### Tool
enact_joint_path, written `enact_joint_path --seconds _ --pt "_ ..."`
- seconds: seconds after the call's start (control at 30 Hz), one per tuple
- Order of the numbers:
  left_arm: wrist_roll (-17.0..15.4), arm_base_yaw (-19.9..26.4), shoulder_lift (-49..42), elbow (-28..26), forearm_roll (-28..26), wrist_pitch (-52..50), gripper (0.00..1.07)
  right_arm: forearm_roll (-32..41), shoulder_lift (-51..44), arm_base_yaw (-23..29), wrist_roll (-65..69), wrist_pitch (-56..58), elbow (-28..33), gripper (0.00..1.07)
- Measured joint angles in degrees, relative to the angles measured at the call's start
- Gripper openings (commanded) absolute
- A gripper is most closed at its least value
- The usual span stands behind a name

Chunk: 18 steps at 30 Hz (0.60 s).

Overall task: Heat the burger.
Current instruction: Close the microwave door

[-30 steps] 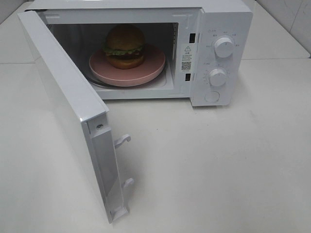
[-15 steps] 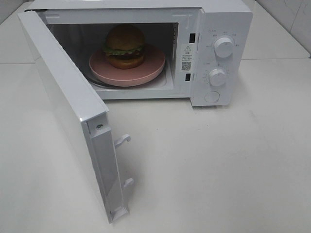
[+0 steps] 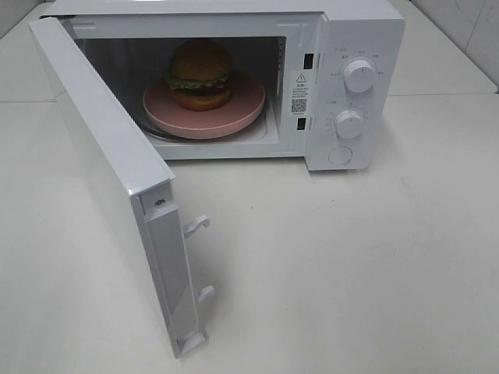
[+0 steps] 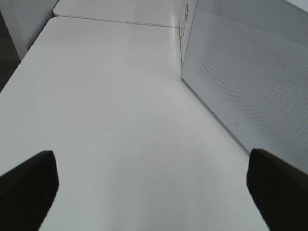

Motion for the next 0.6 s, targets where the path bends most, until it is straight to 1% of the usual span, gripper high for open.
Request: enact_joint_path --seconds 0.2,0.37,0.6 --pt "0.0 0.0 0.0 0.0 0.0 0.0 1.0 2.64 -3.04 -2.23 -0.86 -1.09 0.63 0.76" --pt "0.0 0.0 0.0 0.0 0.0 0.0 1.0 2.98 -4.93 -2.35 -1.32 -1.2 0.63 0.76" --pt "0.0 0.0 0.0 0.0 0.0 0.0 1.0 2.98 -4.98 -2.35 -1.32 -1.15 0.63 0.76"
